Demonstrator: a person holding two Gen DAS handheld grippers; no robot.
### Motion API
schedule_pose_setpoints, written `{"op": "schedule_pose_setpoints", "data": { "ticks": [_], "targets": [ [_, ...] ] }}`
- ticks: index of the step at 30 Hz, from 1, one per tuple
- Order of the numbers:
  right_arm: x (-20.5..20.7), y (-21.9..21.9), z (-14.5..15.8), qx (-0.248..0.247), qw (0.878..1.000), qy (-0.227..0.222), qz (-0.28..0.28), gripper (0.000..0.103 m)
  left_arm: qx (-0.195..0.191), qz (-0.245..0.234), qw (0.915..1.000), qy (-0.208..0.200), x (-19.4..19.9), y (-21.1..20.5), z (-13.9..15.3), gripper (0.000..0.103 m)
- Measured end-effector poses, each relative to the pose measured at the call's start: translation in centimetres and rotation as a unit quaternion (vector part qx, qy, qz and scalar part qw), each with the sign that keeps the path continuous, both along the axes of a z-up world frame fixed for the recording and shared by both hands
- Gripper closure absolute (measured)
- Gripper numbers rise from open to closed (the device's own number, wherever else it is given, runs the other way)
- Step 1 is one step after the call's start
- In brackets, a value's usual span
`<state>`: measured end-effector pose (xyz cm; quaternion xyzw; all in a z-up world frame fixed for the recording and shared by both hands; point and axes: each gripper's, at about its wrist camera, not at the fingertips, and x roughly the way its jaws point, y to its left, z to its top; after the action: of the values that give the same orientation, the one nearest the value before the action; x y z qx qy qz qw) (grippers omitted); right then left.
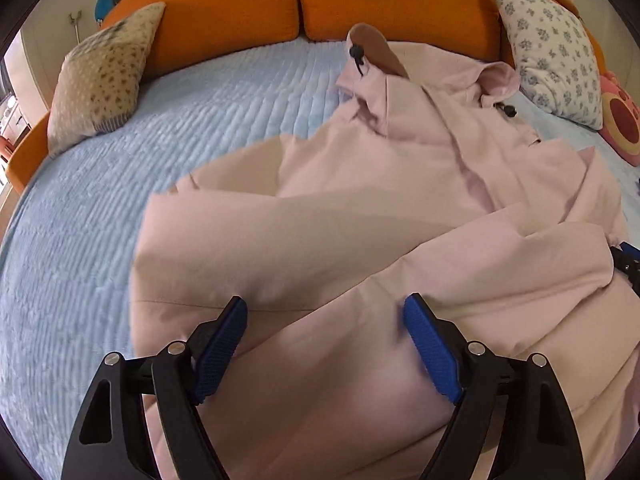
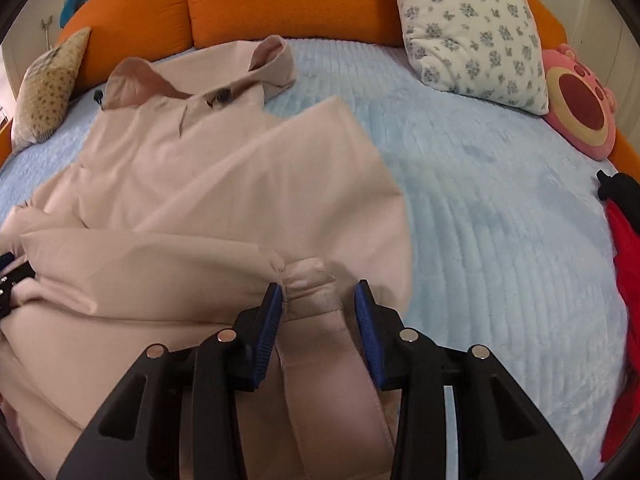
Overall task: Fold large clothes
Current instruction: 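Grasp the edge of the jacket hood with the right gripper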
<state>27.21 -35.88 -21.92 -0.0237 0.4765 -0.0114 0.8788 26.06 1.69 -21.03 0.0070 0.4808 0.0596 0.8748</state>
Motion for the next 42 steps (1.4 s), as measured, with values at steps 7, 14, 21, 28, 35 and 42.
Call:
{"op": "schedule_pose_setpoints", "data": {
  "ticks": [7,14,21,28,35,42],
  "targets": [
    [0.1,0.9,-0.3,-0.031,0.999,0.001,0.007,0.064,-0.007,0.005,1.0000,0.005,-0.2,-0.1,-0.5,0.019],
    [0.2,1.4,4.8,-0.041,0.998,-0.034,0.024,0.028,0.010,-0.025,0.9991,-0.033,-0.9,-0.7,5.4,0.014],
    [5.8,4.9,9.1,-0.100,0.988,-0.092,0.067,0.016,0.068,-0.029,0.9962,-0.047,7.5,-0.7,9.4,0.012],
    [18.7,3.4,9.3,-0.103,0.990,-0.096,0.031,0.017,0.074,0.031,0.9958,-0.044,20.1,1.7,9.2,0.012],
    [27.5,1.6,4.8,-0.054,0.998,-0.036,0.001,0.026,0.119,-0.009,0.9928,-0.005,27.0,-0.4,4.4,0.023],
    [29.5,3.0,1.6,-0.031,0.999,-0.022,0.012,0.033,0.116,-0.031,0.9927,-0.009,27.6,-1.9,3.0,0.025]
  ]
}}
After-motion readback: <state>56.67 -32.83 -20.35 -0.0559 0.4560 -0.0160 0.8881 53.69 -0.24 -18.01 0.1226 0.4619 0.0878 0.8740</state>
